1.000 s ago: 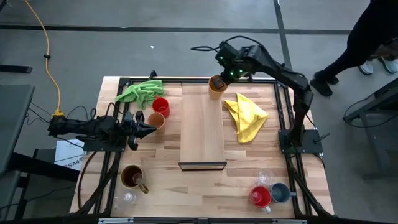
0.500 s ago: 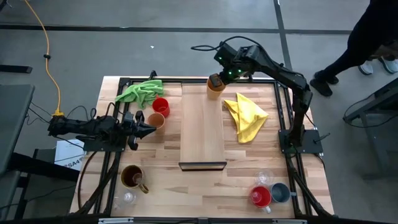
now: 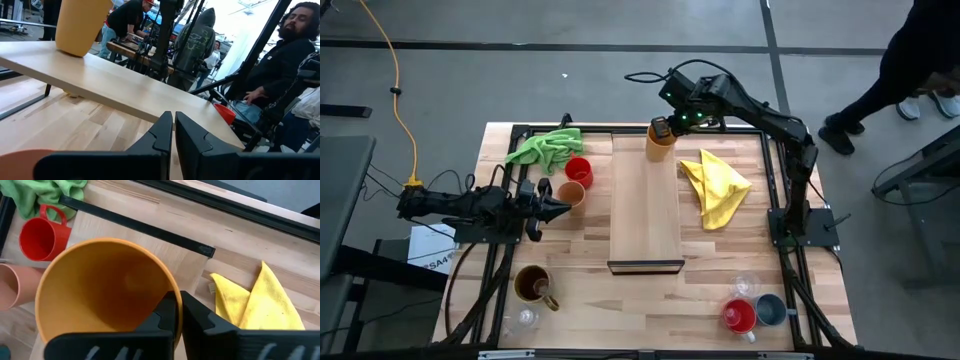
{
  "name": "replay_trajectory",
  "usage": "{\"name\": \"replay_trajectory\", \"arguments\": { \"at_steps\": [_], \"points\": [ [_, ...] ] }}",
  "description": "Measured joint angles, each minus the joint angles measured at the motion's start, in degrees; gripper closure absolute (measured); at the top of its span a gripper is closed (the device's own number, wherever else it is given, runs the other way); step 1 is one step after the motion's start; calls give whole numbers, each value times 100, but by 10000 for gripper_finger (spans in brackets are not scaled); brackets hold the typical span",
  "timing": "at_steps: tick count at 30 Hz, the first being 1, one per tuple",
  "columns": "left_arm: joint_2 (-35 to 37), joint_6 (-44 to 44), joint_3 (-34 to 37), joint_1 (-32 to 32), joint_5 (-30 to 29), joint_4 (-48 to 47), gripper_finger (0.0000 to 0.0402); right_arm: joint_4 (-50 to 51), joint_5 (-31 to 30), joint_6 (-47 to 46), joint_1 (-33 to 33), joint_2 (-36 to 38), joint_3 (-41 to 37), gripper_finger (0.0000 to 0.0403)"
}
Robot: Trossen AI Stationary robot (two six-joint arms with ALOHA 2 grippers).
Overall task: Stack small to large cups/mugs on shelf
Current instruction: Put the yellow cup on the shelf
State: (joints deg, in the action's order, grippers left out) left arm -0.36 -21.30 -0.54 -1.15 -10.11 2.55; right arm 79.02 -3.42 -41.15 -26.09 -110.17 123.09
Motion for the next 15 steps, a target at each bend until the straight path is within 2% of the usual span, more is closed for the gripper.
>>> {"name": "replay_trajectory", "arguments": {
  "at_steps": [15],
  "points": [
    [0,0,0,0,2,0,392,53,-44,192,-15,-20,442,403]
  ]
}}
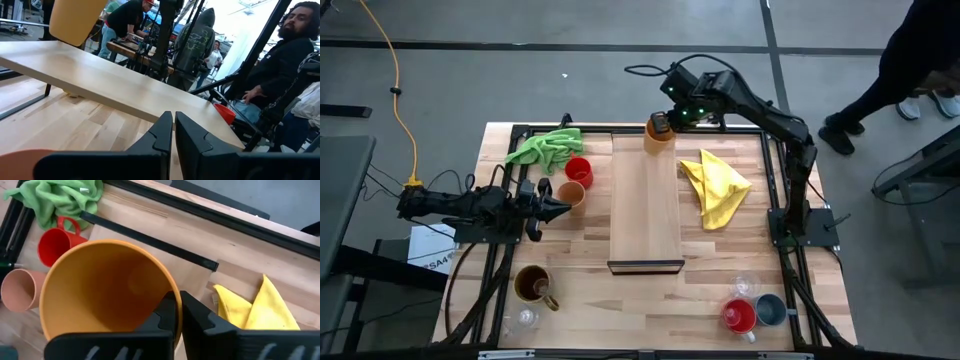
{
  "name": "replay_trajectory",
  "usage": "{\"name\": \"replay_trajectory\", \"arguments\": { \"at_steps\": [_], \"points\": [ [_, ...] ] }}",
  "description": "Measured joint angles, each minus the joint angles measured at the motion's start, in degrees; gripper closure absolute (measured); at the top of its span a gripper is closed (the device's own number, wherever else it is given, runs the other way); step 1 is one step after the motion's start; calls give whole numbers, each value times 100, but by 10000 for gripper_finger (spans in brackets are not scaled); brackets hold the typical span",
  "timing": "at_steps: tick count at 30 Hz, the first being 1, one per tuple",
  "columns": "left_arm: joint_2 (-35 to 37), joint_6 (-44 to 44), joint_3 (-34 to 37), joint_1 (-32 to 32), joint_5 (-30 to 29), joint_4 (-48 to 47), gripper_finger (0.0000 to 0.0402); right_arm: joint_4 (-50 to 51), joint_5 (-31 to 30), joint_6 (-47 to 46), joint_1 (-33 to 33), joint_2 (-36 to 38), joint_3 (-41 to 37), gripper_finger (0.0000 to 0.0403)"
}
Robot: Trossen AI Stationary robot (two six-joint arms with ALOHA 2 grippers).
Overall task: Stack small to large cups/mugs on shelf
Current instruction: Put the yellow cup on the shelf
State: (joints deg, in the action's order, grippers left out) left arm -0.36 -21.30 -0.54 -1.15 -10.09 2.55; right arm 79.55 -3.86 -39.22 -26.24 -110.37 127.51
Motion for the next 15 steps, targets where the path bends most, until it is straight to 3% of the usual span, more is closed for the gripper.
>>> {"name": "replay_trajectory", "arguments": {
  "at_steps": [15],
  "points": [
    [0,0,0,0,0,0,392,551,-224,24,0,-34,4,402]
  ]
}}
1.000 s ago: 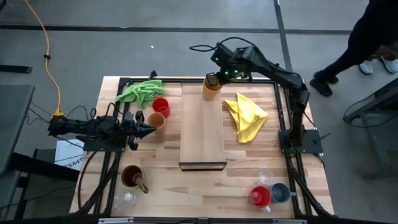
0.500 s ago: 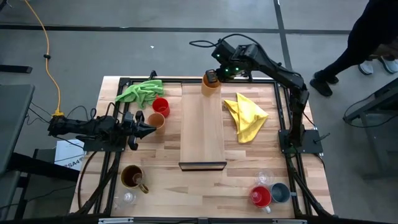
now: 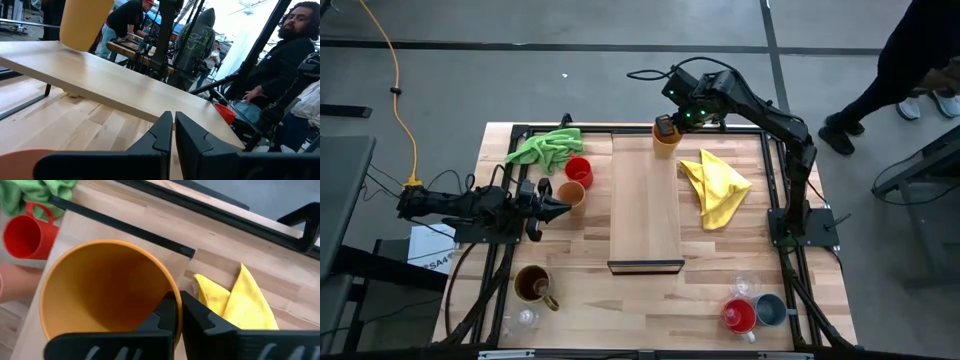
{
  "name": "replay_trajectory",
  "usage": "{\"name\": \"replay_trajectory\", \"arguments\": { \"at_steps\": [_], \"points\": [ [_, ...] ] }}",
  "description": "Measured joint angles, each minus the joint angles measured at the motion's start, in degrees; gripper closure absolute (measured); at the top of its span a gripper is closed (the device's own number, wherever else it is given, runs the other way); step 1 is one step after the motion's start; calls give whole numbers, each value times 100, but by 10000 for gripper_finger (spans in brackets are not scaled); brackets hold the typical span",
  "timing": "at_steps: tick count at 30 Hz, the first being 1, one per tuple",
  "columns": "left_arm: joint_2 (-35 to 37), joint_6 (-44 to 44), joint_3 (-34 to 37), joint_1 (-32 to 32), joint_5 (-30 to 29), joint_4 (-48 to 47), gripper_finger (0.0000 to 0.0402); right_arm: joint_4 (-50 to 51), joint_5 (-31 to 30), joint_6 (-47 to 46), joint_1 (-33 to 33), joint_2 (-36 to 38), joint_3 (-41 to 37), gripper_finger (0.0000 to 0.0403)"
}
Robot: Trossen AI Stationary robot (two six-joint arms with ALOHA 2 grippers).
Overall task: Stack small to large cups/mugs on shelf
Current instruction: Put the yellow cup on the shelf
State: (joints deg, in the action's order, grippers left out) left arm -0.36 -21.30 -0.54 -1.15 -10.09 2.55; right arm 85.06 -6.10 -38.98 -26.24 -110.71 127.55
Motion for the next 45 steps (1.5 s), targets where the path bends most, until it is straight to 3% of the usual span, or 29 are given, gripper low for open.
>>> {"name": "replay_trajectory", "arguments": {
  "at_steps": [15,29,35,45],
  "points": [
    [0,-1,0,0,0,0,391,43,53,-100,0,-40,0,401],
    [0,0,0,0,0,0,392,-124,53,-65,0,-36,0,310],
    [0,0,0,0,0,0,392,-399,326,-43,-2,-36,0,300],
    [0,-2,0,0,0,0,392,-361,167,41,-13,-33,0,299]
  ]
}}
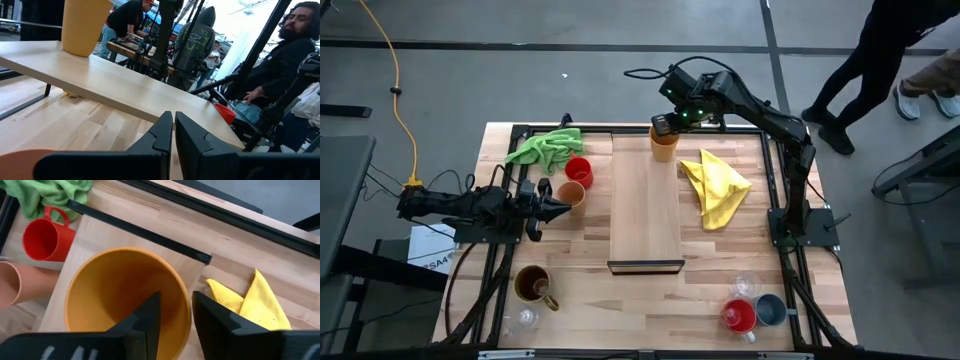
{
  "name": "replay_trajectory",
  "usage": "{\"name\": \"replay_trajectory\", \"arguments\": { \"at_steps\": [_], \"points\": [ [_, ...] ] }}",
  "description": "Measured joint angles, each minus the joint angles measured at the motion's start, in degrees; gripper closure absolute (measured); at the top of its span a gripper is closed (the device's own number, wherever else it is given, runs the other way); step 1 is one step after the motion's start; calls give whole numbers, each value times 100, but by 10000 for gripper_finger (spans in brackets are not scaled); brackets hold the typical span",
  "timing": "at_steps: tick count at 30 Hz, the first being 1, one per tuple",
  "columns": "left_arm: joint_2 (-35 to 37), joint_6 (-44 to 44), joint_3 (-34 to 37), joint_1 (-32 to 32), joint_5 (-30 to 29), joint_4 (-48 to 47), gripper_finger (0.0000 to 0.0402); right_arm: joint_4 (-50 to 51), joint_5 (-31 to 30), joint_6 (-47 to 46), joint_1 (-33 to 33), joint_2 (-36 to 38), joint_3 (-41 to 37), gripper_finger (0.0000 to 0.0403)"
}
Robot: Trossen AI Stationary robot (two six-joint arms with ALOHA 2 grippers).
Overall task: Stack small to large cups/mugs on shelf
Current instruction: Put the yellow cup on the shelf, then put the orange cup on the shelf
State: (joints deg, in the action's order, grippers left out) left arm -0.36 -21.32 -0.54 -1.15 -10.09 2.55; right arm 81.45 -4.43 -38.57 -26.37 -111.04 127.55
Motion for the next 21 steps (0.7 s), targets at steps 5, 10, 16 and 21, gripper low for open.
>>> {"name": "replay_trajectory", "arguments": {
  "at_steps": [5,10,16,21],
  "points": [
    [2,1,0,0,0,0,392,24,22,115,-26,8,0,299],
    [0,2,0,0,0,0,392,26,155,251,-28,36,0,299],
    [2,2,0,0,0,0,392,46,151,411,-37,187,0,299],
    [0,2,0,0,0,0,392,89,123,617,-42,462,0,299]
  ]
}}
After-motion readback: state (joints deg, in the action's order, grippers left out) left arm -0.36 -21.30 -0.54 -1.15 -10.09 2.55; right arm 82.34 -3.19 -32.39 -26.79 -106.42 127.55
